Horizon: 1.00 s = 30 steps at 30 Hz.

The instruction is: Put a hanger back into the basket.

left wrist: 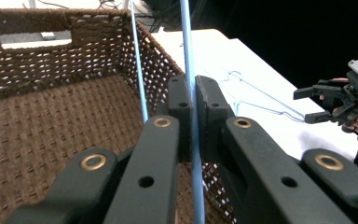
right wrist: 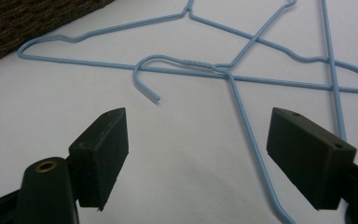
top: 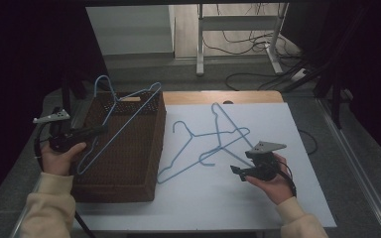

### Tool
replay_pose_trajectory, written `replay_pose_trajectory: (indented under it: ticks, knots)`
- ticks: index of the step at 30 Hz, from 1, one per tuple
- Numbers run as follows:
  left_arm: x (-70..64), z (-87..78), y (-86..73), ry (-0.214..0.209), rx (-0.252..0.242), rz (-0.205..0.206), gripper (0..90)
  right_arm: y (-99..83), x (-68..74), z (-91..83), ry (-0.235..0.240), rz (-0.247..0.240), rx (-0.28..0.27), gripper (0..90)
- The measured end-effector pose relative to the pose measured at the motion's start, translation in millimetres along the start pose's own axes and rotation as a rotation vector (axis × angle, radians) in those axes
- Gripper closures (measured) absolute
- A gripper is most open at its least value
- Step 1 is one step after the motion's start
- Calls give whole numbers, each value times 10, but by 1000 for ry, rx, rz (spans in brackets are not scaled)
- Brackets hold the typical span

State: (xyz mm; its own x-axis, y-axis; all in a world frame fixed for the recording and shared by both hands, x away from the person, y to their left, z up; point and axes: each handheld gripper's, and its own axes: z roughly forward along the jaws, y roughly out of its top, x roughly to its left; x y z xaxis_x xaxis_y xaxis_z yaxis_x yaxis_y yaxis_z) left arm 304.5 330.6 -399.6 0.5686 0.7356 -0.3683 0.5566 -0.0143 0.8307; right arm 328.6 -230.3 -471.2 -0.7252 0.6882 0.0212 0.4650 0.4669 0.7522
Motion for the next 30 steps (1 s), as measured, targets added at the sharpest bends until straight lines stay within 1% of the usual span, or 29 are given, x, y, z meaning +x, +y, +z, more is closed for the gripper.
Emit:
replay_pose_trajectory:
  ticks: [4,7,18,20,22,26,28,30]
  knots:
    - [63,-34,-63,10,24,5,856,0,4,4,0,0,2,208]
    - [107,-33,-103,5,37,2,856,1,6,13,0,-4,4,208]
    - [237,64,-192,5,82,-10,856,1,16,22,6,-8,11,207]
    - [262,88,-209,14,103,-12,855,0,16,21,6,-9,11,207]
    - [278,96,-221,17,109,-18,855,0,16,21,6,-8,11,206]
    - [356,130,-286,31,128,-43,855,1,19,24,7,-10,12,207]
    - [366,139,-297,35,132,-43,854,2,19,24,8,-10,14,207]
    - [375,162,-313,54,149,-40,854,2,19,26,8,-9,15,207]
